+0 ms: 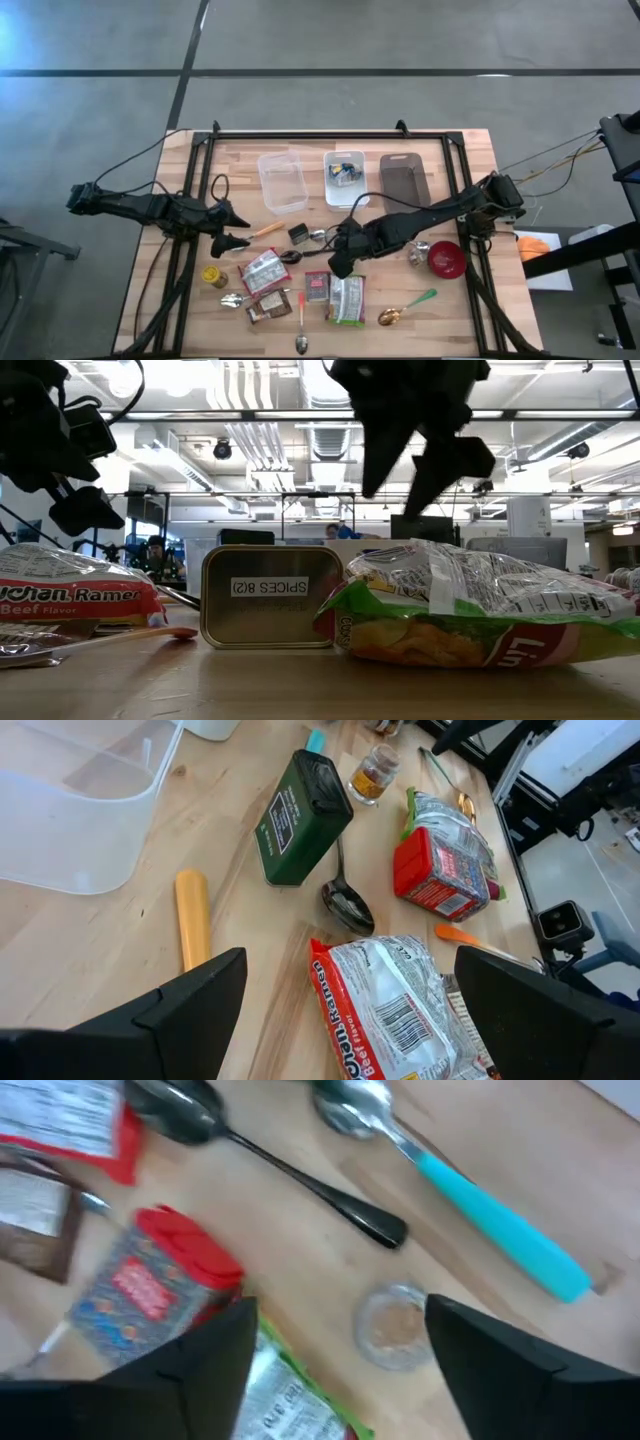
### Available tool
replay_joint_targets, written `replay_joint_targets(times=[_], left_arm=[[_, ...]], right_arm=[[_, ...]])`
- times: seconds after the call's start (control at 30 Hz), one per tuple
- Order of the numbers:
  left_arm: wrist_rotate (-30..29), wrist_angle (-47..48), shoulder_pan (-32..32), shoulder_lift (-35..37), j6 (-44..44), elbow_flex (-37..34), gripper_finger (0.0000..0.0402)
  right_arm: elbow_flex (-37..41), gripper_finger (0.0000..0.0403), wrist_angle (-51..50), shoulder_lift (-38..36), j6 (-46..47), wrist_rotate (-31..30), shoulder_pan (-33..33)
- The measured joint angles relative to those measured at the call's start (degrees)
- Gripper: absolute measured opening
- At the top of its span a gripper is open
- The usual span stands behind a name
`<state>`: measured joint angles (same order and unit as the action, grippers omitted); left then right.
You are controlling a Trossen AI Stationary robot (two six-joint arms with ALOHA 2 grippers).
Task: Pick & Place Food Item
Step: Put the left brown seasoning bottle into the black bin
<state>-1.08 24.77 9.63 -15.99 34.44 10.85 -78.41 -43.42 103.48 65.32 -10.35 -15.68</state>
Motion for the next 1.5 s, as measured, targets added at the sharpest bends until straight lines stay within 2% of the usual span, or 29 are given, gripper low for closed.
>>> replay_joint_targets(times=[0.17, 0.3, 0.87, 1.13, 1.5], left_arm=[[0.0, 0.0, 0.0, 0.0, 0.1, 0.0, 0.0363], [0.0, 0.0, 0.0, 0.0, 0.1, 0.0, 0.0363], [0.0, 0.5, 0.0, -0.6, 0.0, 0.0, 0.0363], [0.0, 0.9, 0.0, -0.6, 0.0, 0.0, 0.0363], [0.0, 0.9, 0.0, -0.7, 0.0, 0.0, 0.0363]], right_arm=[[0.0, 0.0356, -1.7, 0.5, 3.4, 0.1, 0.1], [0.0, 0.0376, -1.7, 1.3, 4.8, 1.6, 0.0], [0.2, 0.0379, -1.9, 3.4, 5.8, 2.8, -0.1], [3.6, 0.0379, 0.4, 3.5, 8.2, 2.8, -0.1], [3.8, 0.0379, 0.5, 3.5, 8.9, 1.7, -0.1]])
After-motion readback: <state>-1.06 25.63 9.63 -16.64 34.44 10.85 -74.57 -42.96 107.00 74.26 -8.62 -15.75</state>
